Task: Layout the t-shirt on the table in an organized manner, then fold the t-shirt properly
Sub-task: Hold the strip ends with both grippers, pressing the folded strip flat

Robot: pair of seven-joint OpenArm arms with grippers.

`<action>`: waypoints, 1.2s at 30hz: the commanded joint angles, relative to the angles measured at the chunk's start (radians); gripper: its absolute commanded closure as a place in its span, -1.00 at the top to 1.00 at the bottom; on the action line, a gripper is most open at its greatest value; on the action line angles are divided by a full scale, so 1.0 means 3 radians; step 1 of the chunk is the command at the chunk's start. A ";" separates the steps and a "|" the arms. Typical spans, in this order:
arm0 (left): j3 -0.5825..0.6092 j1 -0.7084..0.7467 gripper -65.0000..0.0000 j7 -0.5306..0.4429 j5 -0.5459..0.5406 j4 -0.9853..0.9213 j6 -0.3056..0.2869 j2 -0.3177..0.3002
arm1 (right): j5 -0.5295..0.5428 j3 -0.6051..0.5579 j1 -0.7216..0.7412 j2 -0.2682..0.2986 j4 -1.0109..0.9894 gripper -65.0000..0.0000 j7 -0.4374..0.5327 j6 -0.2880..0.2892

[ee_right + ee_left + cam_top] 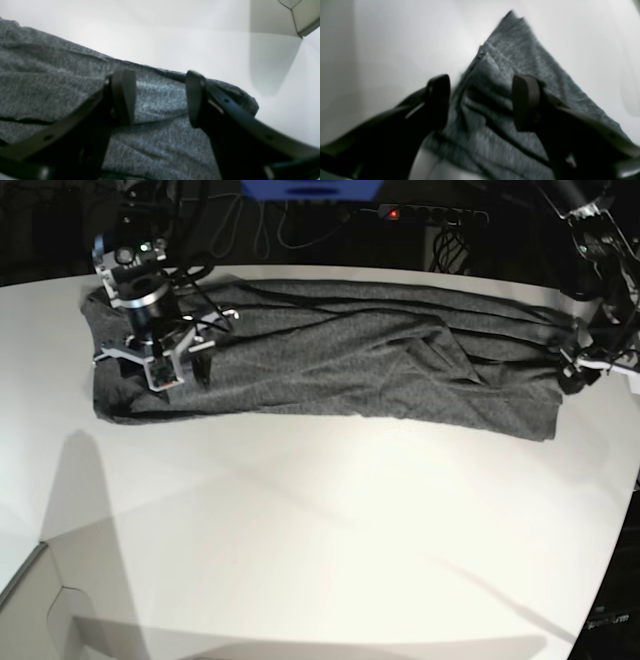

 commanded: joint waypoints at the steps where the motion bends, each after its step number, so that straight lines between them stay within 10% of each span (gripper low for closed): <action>1: -0.0010 -0.0042 0.17 -0.0047 -0.0042 -0.0006 -0.0024 -0.0058 | 0.0044 -0.0002 0.0007 0.0001 0.0055 0.00 0.0088 -0.0005; 31: 0.0287 -0.0221 0.17 -0.0057 0.0326 -0.0615 -0.0035 -0.0094 | 0.0039 -0.0007 0.0013 0.0006 0.0055 0.00 0.0088 -0.0005; 36: 0.0287 -0.0231 0.17 -0.0057 0.0357 -0.0773 -0.0464 -0.0094 | 0.0039 0.0003 0.0013 0.0011 0.0055 0.00 0.0088 -0.0005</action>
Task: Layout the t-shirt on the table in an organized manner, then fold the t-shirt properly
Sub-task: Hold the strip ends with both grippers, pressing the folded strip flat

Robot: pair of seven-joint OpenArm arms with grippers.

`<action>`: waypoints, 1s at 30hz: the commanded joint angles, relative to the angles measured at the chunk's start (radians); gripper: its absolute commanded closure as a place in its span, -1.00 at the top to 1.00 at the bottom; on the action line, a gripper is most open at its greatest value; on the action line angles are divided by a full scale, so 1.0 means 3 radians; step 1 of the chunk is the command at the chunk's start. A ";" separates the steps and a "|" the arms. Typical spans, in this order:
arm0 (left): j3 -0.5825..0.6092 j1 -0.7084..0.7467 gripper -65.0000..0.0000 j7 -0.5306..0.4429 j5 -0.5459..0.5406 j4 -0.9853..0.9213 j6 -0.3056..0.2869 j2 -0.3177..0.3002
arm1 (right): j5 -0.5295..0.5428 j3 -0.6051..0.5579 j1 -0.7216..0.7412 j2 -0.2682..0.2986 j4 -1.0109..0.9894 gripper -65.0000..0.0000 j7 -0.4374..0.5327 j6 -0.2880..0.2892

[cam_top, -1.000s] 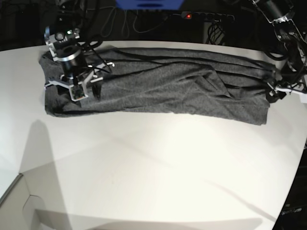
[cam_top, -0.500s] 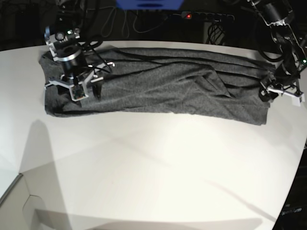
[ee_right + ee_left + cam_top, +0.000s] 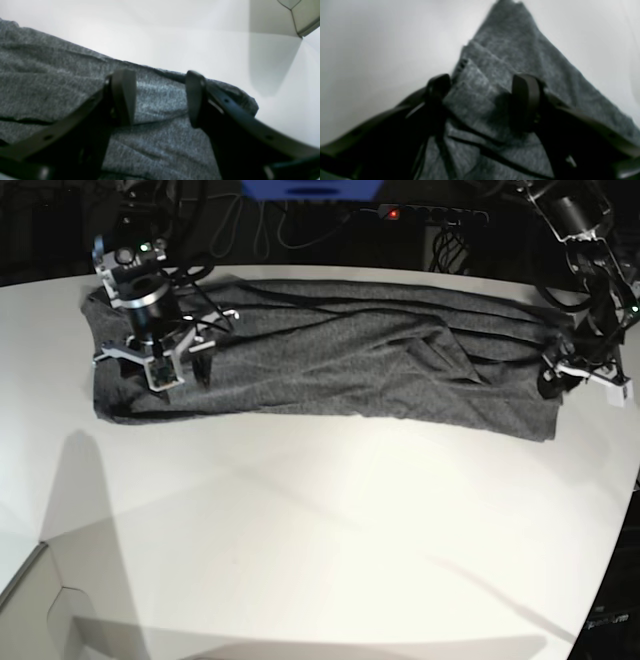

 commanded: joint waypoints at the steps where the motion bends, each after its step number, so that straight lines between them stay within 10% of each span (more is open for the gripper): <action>1: 0.0011 0.0021 0.17 0.0193 0.0081 -0.0019 -0.0022 0.0001 | 0.0039 0.0016 0.0013 0.0009 0.0055 0.00 0.0089 -0.0006; 15: 0.0123 0.0016 0.12 -0.0108 0.0081 -0.0541 -0.0073 0.0088 | 0.0039 0.0522 0.0105 -0.0119 0.0060 0.17 0.0089 -0.0006; 24: 0.0302 0.0036 -1.00 -0.0282 0.0065 -0.0633 -0.0078 0.0093 | 0.0039 0.0517 0.0064 -0.0114 0.0060 0.17 0.0089 -0.0006; 30: 0.0169 0.0036 -1.00 -0.0282 0.0045 -0.0541 -0.0083 0.0063 | 0.0039 0.0517 0.0064 -0.0109 0.0060 0.17 0.0089 -0.0006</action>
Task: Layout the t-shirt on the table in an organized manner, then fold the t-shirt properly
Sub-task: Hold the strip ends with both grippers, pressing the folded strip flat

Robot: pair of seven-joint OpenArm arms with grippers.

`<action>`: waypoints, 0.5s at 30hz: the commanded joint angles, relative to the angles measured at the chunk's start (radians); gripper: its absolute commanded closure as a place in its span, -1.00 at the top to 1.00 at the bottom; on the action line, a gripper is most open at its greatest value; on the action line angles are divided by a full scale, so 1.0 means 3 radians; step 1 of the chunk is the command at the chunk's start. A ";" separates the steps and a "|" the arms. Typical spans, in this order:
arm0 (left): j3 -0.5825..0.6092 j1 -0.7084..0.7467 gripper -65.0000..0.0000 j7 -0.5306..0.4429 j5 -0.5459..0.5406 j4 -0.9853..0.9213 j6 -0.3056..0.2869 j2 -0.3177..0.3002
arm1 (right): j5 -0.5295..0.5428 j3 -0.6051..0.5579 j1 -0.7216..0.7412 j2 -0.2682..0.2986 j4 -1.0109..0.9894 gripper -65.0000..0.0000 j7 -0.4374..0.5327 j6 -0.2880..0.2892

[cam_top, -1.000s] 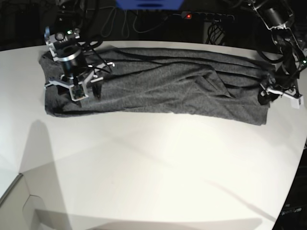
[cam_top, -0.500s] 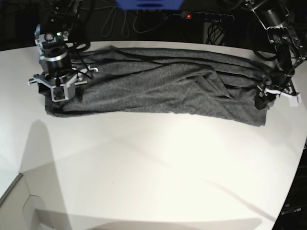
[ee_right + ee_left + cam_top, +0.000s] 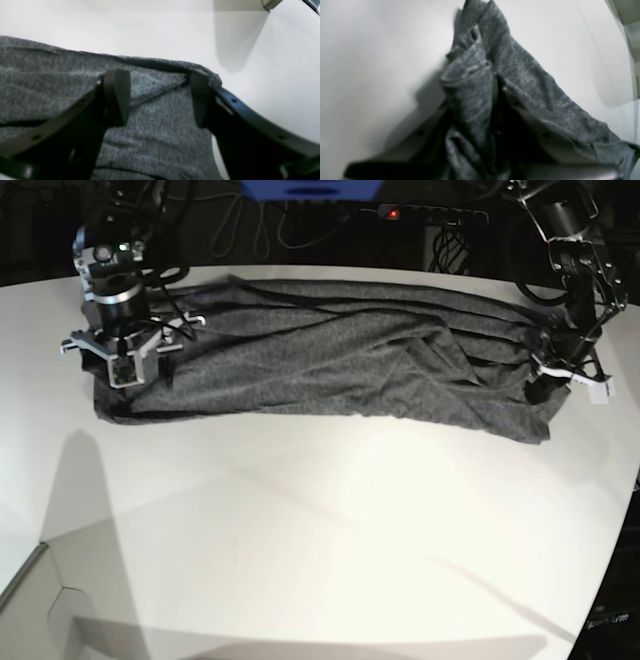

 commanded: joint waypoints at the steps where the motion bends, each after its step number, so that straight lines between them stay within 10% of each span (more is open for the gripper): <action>1: -0.0103 0.0077 -1.00 0.0315 0.0317 0.0052 0.0134 -0.0010 | 0.0040 -0.0001 0.0010 0.0011 0.0057 0.17 0.0088 -0.0006; 15: -0.0333 -0.0036 -1.00 0.0326 0.0317 0.0477 0.0144 -0.0174 | 0.0040 -0.0001 0.0000 0.0011 0.0057 0.17 0.0088 -0.0006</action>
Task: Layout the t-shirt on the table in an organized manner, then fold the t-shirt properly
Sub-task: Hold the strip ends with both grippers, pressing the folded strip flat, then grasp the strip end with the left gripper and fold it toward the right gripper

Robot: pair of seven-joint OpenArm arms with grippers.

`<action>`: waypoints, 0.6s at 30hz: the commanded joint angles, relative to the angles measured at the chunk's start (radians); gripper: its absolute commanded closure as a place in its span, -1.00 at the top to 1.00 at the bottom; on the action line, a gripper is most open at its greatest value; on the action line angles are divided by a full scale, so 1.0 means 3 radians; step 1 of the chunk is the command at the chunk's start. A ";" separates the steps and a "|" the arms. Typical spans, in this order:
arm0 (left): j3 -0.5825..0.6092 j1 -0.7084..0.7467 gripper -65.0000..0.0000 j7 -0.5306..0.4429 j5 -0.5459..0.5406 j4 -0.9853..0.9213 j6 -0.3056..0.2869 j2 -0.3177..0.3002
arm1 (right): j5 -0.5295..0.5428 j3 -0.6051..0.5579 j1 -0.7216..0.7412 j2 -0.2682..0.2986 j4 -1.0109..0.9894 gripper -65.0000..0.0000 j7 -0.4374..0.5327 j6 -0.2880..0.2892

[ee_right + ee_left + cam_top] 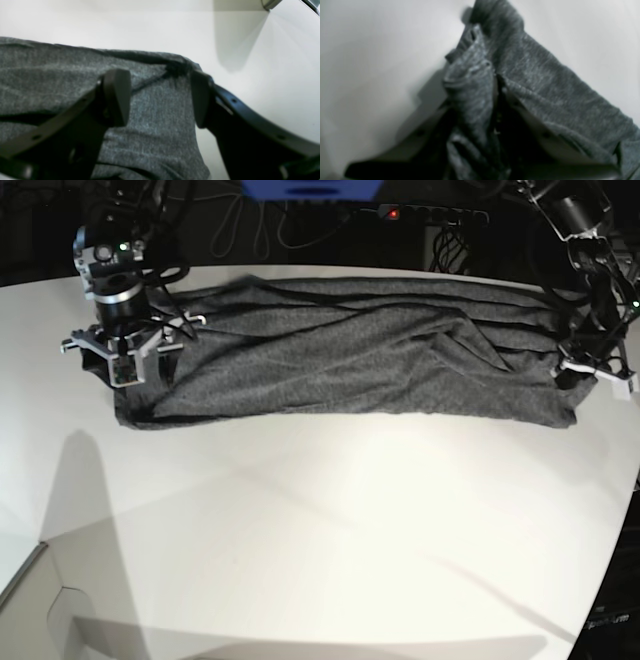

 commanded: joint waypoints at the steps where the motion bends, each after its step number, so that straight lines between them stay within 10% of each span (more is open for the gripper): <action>1: -0.0012 -0.0037 -1.00 -0.0063 -0.0062 0.0062 -0.0020 -0.0080 | 0.0039 0.0001 0.0001 0.0012 0.0057 0.17 0.0088 -0.0001; 18: -0.0129 0.0147 -1.00 0.0315 -0.0026 0.1331 0.0006 0.0294 | 0.0039 -0.0178 -0.0152 0.0002 -0.0306 0.17 0.0108 -0.0001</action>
